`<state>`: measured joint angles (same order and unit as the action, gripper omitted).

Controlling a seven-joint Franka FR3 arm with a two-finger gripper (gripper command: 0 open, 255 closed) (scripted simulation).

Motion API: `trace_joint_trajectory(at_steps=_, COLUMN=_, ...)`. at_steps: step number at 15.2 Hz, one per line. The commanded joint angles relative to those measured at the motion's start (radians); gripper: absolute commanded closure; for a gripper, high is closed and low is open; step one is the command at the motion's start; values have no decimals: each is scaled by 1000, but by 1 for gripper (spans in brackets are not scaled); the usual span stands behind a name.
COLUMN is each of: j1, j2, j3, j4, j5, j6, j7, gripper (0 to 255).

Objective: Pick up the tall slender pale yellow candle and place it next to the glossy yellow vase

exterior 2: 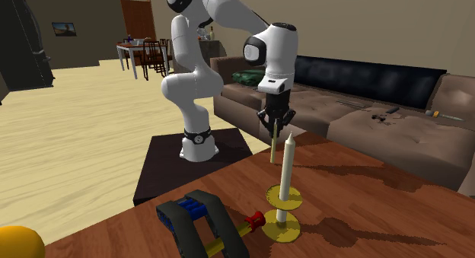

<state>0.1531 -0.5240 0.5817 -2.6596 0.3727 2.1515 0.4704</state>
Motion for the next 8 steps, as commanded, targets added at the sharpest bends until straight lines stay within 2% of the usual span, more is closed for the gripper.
trace_joint_trajectory(at_steps=1, j1=0, j2=0, j3=0, j4=0, j5=0, j6=0, j7=0, gripper=255)
trace_joint_trajectory(at_steps=8, j1=1, j2=-9, j3=-5, j4=8, j5=-2, j6=-17, j7=0, gripper=255)
